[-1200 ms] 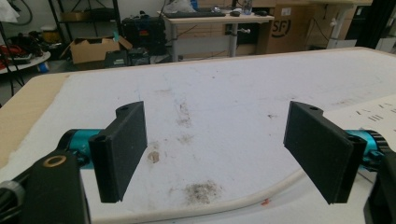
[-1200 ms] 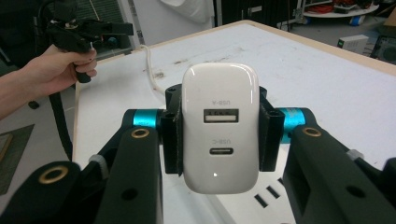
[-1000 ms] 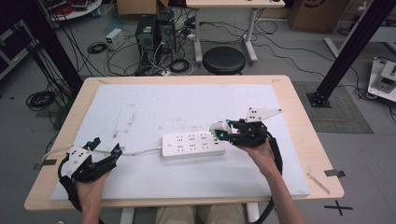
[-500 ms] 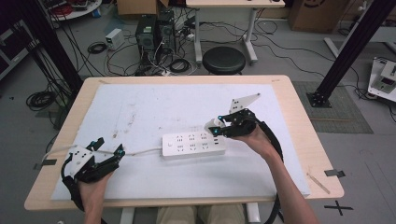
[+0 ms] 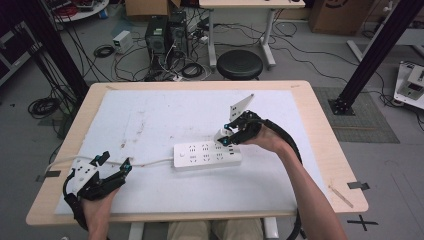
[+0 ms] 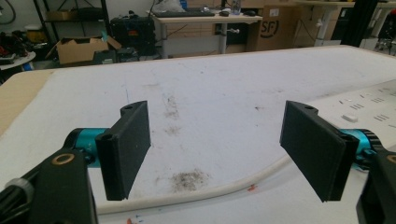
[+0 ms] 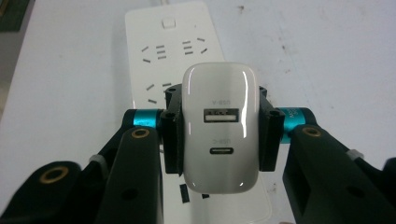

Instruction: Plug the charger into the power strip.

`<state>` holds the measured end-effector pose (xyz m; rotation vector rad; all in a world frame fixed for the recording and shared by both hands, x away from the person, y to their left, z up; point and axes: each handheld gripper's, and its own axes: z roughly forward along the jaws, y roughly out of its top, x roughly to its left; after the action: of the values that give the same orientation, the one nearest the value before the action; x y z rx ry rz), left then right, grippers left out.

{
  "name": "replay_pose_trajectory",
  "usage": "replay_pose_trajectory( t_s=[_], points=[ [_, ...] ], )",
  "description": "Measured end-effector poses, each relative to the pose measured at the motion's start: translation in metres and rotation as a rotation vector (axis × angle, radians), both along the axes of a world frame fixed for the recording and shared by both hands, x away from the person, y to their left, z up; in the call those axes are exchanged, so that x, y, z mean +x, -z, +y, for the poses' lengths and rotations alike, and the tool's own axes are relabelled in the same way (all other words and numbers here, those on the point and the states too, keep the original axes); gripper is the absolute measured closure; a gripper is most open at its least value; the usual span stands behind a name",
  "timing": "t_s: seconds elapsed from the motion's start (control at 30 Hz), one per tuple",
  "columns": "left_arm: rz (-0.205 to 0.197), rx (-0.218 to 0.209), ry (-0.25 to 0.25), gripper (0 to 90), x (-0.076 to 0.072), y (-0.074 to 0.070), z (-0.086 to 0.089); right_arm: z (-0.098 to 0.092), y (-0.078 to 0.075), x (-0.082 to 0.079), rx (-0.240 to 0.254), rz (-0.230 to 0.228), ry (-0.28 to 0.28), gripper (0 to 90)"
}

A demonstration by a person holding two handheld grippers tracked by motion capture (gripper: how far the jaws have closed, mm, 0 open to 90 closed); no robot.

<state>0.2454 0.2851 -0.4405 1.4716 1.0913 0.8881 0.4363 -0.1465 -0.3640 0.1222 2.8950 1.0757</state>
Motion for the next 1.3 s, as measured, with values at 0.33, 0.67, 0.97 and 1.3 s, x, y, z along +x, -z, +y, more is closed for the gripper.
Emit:
replay_pose_trajectory(
  t_s=[0.33,0.67,0.97,1.3],
  points=[
    [0.007,0.006,-0.007,24.7,-0.007,0.0,0.003,0.018,-0.003,0.008,-0.101,-0.016,-0.12,63.1],
    [0.017,0.014,-0.014,24.9,-0.013,0.002,0.006,0.025,0.002,0.011,-0.185,-0.006,-0.176,63.2],
    [0.027,0.024,-0.01,25.0,-0.014,0.003,0.006,0.03,-0.005,0.017,-0.211,-0.012,-0.195,63.2],
    [0.028,0.025,-0.012,25.1,-0.015,0.004,0.006,0.037,-0.005,0.017,-0.259,-0.011,-0.206,63.3]
  ],
)
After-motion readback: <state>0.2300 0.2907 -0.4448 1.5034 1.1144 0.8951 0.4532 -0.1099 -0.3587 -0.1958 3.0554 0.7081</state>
